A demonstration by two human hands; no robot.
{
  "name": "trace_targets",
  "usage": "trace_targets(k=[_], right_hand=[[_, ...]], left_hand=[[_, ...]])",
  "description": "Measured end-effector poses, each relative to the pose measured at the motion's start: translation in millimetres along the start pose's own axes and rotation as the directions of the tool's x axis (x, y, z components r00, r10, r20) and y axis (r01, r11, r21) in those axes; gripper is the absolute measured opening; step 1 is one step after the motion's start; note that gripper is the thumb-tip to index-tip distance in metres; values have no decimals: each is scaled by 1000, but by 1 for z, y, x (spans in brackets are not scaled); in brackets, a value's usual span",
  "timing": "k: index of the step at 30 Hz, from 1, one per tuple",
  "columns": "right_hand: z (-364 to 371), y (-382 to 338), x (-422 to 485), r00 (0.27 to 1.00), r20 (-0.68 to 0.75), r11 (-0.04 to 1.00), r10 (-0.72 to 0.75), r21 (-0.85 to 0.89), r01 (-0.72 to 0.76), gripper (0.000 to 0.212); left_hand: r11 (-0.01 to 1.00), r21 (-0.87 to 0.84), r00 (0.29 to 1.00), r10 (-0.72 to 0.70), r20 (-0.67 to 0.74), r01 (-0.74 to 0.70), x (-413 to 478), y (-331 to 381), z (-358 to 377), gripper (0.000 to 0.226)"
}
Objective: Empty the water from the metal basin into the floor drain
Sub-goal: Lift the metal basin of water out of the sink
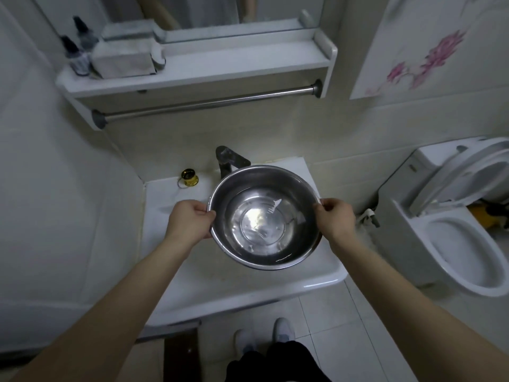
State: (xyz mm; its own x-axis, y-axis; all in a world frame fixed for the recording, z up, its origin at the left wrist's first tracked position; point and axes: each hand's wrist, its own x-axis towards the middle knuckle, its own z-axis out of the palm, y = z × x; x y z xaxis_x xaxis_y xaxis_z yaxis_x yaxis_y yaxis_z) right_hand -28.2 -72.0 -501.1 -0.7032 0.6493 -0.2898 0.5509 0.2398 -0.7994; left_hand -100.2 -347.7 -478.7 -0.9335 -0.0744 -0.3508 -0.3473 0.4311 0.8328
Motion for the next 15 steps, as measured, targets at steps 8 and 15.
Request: trace_targets(k=[8,15], right_hand=[[-26,-15,-2,998,-44,997,-36,63,39,23],[-51,-29,-3,995,-85,997,-54,50,58,27]], left_hand=[[997,-6,997,75,8,-75,-5,29,-1,5],[992,-41,992,120,26,-119,-4,58,5,4]])
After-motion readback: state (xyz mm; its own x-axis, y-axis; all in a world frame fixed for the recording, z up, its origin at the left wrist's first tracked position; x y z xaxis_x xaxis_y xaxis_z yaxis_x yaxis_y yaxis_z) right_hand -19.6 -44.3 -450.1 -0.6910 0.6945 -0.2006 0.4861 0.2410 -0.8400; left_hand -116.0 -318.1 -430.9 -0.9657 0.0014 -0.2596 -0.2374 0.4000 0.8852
